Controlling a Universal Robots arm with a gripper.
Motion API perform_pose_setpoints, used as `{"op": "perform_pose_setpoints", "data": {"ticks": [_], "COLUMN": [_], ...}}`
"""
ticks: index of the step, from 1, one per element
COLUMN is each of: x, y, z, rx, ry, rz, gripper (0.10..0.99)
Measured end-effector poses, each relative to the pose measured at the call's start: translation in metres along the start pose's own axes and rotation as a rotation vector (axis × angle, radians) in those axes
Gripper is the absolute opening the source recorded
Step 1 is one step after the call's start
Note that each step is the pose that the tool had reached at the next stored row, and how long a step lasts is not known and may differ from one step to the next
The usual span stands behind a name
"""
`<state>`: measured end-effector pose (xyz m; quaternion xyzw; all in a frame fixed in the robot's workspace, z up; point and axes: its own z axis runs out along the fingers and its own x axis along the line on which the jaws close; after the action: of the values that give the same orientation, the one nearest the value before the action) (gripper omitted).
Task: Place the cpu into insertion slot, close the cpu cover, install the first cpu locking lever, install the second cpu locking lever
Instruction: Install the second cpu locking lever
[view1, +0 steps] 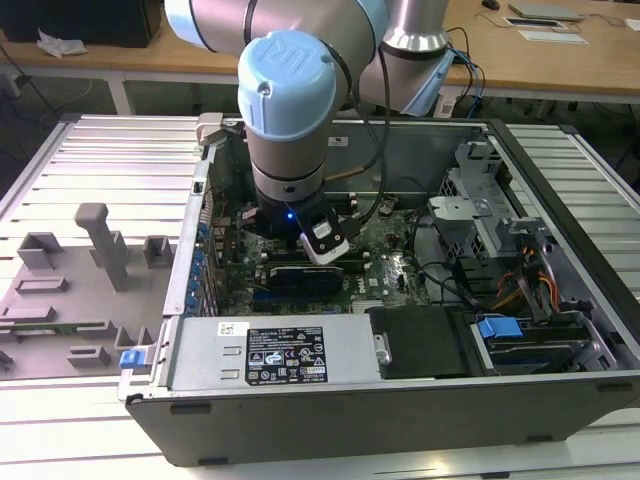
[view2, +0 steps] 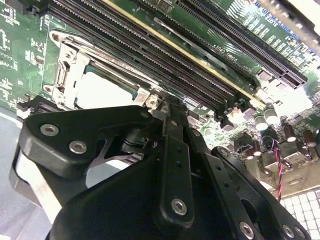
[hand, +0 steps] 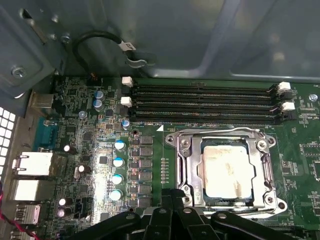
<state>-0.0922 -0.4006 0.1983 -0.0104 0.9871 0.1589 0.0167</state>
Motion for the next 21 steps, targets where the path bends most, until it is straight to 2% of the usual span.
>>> {"op": "perform_pose_setpoints", "data": {"ticks": [5, 6, 7, 8, 10, 12, 14, 16, 18, 19, 20, 21], "x": [-0.0008, -0.0015, -0.0023, -0.0034, -0.0083, -0.0229, -0.0315, -0.0465, -0.0492, -0.0496, -0.0503, -0.0507], "y": [0.0068, 0.0072, 0.0073, 0.0073, 0.0071, 0.0067, 0.0063, 0.0062, 0.0141, 0.0166, 0.0220, 0.0257], "z": [-0.0205, -0.0219, -0.0220, -0.0220, -0.0219, -0.0215, -0.0213, -0.0207, -0.0181, -0.0172, -0.0154, -0.0142], "rx": [0.006, 0.039, 0.063, 0.075, 0.077, 0.077, 0.077, 0.077, 0.107, 0.116, 0.131, 0.137], "ry": [-0.0007, 0.0021, 0.0039, 0.0046, 0.0051, 0.0085, 0.0115, 0.0200, 0.0263, 0.0276, 0.0296, 0.0300], "rz": [-0.001, 0.001, 0.004, 0.006, 0.009, 0.010, 0.011, 0.013, 0.014, 0.015, 0.015, 0.015], "gripper": [0.106, 0.106, 0.106, 0.106, 0.106, 0.106, 0.106, 0.106, 0.106, 0.106, 0.106, 0.106]}}
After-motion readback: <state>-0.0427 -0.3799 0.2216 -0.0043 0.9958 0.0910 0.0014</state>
